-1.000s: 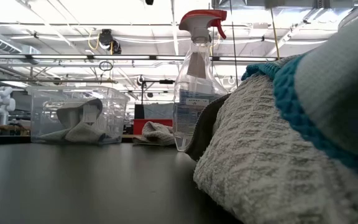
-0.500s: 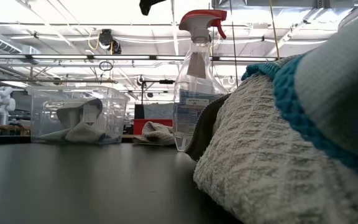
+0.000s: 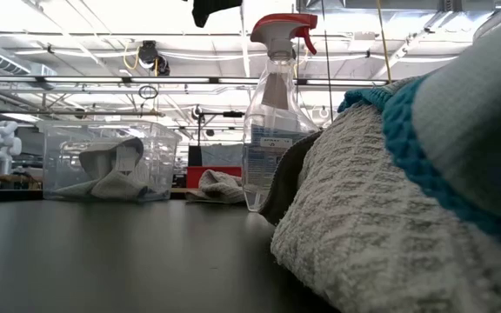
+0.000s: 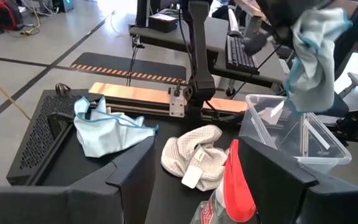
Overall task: Sort microfiber towel by color & place in baskets
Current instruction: Put the blue towel into the bottom transparent bin
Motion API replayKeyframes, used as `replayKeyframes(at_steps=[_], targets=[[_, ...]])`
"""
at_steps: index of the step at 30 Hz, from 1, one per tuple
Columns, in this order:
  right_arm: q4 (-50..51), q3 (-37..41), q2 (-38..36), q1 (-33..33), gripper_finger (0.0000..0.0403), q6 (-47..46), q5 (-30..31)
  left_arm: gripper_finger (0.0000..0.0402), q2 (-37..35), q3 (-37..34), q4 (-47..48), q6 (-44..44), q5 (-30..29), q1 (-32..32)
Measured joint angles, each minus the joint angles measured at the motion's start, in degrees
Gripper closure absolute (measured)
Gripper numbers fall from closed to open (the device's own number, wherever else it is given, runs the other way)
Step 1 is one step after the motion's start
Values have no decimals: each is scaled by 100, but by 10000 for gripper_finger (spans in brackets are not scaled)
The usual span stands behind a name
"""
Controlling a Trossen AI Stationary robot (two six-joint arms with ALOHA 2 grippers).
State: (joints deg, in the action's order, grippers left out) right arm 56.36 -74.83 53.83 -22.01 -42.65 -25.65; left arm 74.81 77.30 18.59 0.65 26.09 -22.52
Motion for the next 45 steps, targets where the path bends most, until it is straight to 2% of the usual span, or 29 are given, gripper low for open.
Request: replayKeyframes(at_steps=[9,14,19,28,32,38,45], targets=[[416,0,966,-787,390,10,74,171,0,0,2,-12,0,-7],[966,2,1485,-1267,389,-4,446,171,0,0,89,-221,0,-4],[1049,2,1868,-1632,389,-307,778,171,0,0,181,-317,0,-6],[1059,2,2493,-2095,379,-876,804,171,0,0,179,-420,0,-109],[1169,2,2676,-2272,345,-1215,898,171,0,0,177,-420,0,-109],[1485,2,2762,-2474,269,-1776,1222,171,0,0,175,-418,0,-109],[1534,2,2720,-2689,202,-2151,1229,171,0,0,173,-411,0,-109]])
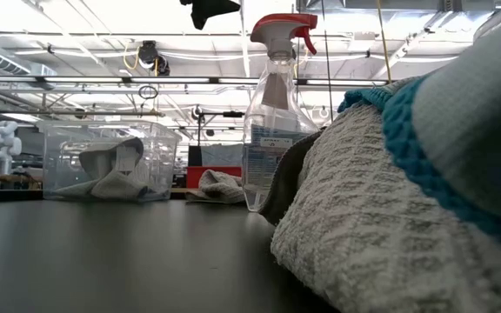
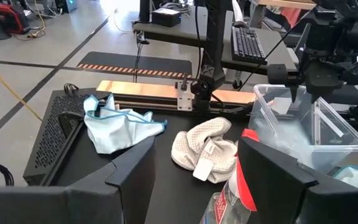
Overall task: Sort microfiber towel by color & place in baskets
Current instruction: Put the blue towel into the bottom transparent bin, then put the gray towel into the top transparent bin
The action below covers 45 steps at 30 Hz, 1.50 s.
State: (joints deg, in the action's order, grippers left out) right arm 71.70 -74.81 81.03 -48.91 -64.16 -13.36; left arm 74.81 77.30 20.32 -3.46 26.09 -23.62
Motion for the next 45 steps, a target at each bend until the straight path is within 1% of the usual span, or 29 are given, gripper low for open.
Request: replayKeyframes(at_steps=[4,6,11,15,21,25,28,34,40,45], targets=[[-8,0,-2,-95,190,13,57,171,0,0,0,2,0,0],[-6,0,-2,-132,190,15,232,171,0,0,0,10,0,0],[-3,0,-9,-223,201,77,700,171,0,0,-1,14,19,0],[35,0,-61,-223,212,120,1052,171,-12,0,2,22,286,0],[112,0,-355,-223,225,129,1856,171,-246,4,39,14,578,0],[131,0,-639,-221,233,135,2504,171,-516,4,215,11,815,0],[144,0,-858,-221,238,192,3039,171,-736,4,427,15,957,4],[158,0,-1281,-198,239,517,4084,171,-1214,4,1033,17,962,176],[192,0,-1687,-13,239,1003,4926,171,-1490,4,2134,160,562,531],[188,0,-1997,220,239,1462,5431,171,-1492,4,3179,162,271,955]])
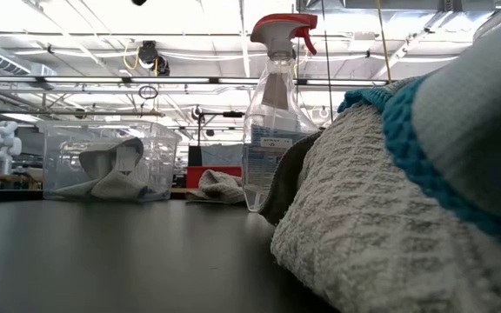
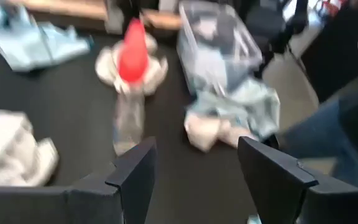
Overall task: Sort microfiber towel by color & place in baskets
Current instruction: Put the gray towel into the top transparent bin
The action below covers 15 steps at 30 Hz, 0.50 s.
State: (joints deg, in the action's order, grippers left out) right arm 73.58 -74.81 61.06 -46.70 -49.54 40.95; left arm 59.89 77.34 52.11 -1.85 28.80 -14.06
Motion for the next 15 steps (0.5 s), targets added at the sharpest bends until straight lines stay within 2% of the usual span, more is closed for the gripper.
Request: replayKeyframes(at_steps=[8,15], targets=[[-172,0,-388,422,238,574,727,171,84,0,248,289,-368,745],[-530,0,-656,768,238,1083,906,171,188,-2,498,437,-771,1200]])
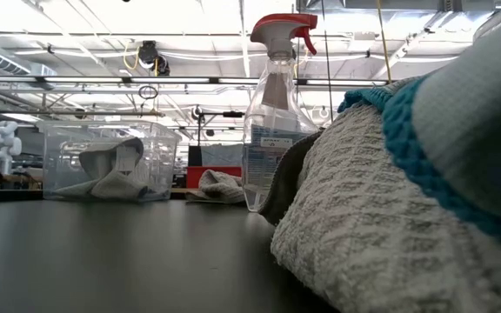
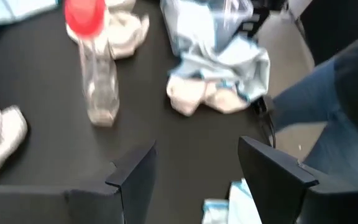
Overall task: Sort microfiber towel by color & place in baskets
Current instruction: Put the gray towel into the top transparent bin
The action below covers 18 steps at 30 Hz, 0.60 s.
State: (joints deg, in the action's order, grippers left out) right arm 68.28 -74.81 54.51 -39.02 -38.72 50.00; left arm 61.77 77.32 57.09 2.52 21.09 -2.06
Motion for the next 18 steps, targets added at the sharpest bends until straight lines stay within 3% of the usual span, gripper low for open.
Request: replayKeyframes(at_steps=[4,11,18], targets=[[-84,1,-61,149,228,181,-15,171,163,-100,257,17,-51,253],[79,0,-10,348,167,192,-124,171,423,-440,227,23,-61,667],[924,44,214,812,127,-347,-825,171,671,-586,172,50,-175,842]])
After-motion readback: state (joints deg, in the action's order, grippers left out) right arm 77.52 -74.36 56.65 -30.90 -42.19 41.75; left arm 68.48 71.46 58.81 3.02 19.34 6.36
